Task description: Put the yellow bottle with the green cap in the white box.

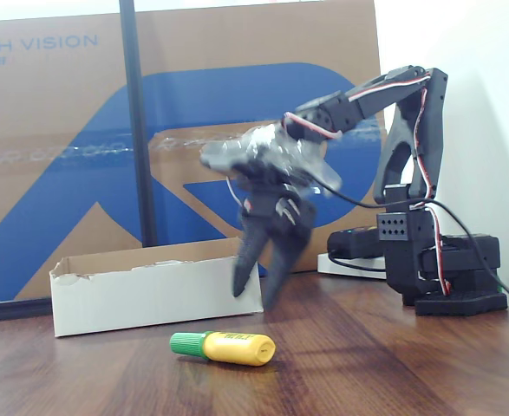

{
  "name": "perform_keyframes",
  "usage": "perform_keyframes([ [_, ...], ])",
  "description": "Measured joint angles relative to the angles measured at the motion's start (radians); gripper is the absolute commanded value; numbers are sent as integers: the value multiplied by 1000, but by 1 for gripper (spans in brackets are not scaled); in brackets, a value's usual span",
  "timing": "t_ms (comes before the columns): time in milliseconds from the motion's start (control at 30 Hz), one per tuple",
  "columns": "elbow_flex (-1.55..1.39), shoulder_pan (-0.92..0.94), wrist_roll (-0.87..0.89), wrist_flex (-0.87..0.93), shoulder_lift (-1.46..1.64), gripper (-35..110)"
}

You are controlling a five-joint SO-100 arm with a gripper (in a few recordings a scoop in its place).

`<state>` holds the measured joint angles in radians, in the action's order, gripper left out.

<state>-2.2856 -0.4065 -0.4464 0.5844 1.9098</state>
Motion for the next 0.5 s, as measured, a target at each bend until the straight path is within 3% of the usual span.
perform_keyframes([
  [200,18,46,40,6,-54,30],
  [500,192,55,95,302,-78,31],
])
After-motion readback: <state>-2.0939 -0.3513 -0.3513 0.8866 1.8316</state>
